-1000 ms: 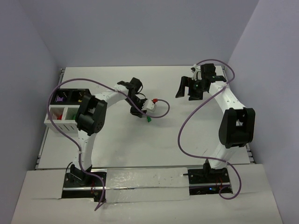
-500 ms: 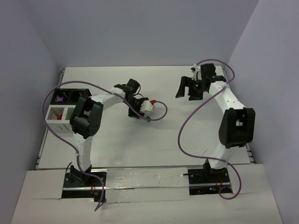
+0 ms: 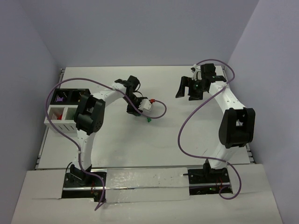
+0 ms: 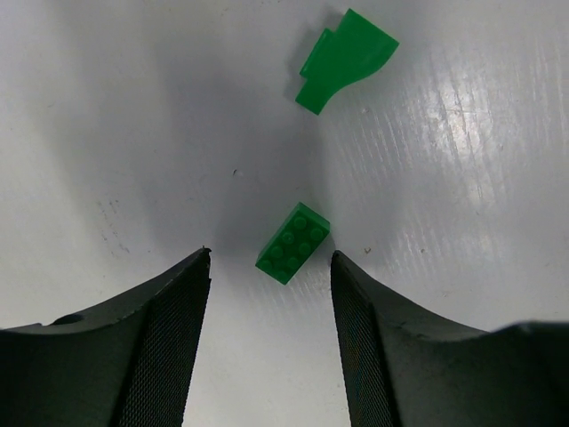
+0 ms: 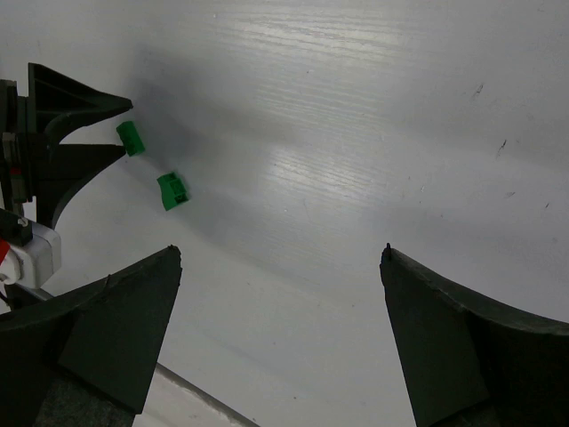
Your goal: Sort the legos into containers by color
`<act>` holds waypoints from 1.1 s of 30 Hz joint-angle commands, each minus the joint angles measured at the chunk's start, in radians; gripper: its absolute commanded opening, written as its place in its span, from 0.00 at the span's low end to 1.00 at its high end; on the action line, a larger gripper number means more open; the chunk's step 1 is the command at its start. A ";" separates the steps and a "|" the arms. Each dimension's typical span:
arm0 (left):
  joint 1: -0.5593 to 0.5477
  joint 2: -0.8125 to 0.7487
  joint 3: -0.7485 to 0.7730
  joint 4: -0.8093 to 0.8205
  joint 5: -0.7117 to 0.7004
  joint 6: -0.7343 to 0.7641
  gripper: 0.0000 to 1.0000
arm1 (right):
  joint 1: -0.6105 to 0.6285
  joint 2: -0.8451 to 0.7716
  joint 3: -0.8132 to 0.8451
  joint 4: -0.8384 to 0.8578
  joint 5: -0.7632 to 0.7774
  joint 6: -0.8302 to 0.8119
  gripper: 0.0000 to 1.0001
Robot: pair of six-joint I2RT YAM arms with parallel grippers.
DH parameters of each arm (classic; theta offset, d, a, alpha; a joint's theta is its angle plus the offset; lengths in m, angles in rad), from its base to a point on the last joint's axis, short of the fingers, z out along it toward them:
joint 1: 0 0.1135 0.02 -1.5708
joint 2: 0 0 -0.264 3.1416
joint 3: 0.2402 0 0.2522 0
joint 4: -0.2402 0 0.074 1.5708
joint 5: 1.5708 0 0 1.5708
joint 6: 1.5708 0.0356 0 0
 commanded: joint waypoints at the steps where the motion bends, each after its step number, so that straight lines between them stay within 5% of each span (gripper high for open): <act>1: -0.010 0.045 0.001 -0.057 -0.029 0.077 0.62 | 0.006 -0.026 0.020 -0.003 -0.002 -0.018 1.00; 14: -0.058 0.074 -0.025 -0.108 -0.056 0.072 0.39 | 0.006 -0.028 0.024 -0.009 -0.004 -0.021 1.00; 23: -0.060 0.015 -0.045 -0.117 -0.055 -0.002 0.09 | 0.006 -0.035 0.030 -0.010 -0.012 -0.018 1.00; 25: -0.060 -0.044 -0.024 -0.098 -0.027 -0.111 0.00 | 0.006 -0.038 0.029 -0.009 -0.019 -0.017 1.00; 33: -0.003 -0.382 -0.031 0.080 0.043 -0.757 0.00 | 0.011 -0.054 0.020 -0.004 -0.025 -0.021 1.00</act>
